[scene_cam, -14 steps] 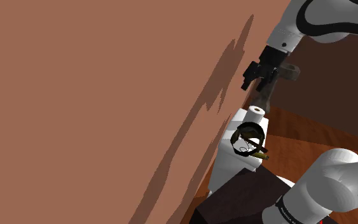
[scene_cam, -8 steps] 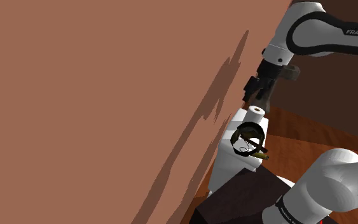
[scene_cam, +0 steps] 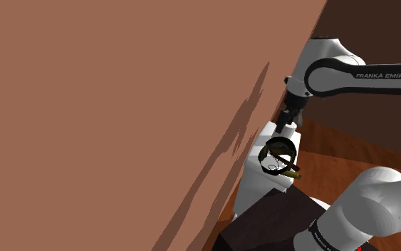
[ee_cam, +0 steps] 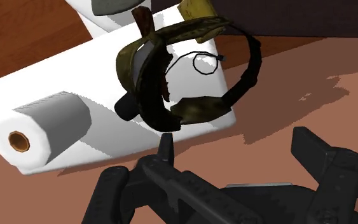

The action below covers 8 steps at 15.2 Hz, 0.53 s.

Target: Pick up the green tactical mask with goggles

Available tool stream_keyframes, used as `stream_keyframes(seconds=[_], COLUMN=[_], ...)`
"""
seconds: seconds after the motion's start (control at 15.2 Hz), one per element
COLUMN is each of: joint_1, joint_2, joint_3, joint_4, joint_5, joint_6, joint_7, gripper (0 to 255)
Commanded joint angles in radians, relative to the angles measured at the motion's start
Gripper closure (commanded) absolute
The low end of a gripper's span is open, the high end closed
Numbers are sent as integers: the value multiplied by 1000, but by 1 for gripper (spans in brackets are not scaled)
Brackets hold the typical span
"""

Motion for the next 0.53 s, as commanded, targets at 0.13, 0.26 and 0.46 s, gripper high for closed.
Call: stream_keyframes(seconds=[0.13, 0.26, 0.46], joint_1=[-31, -52, -92], joint_2=[51, 84, 148], joint_3=[-32, -51, -79], joint_4=[-71, -100, -130], joint_5=[-129, -199, -313], joint_6=[116, 179, 281], joint_7=[-89, -127, -174], gripper=[0, 0, 0])
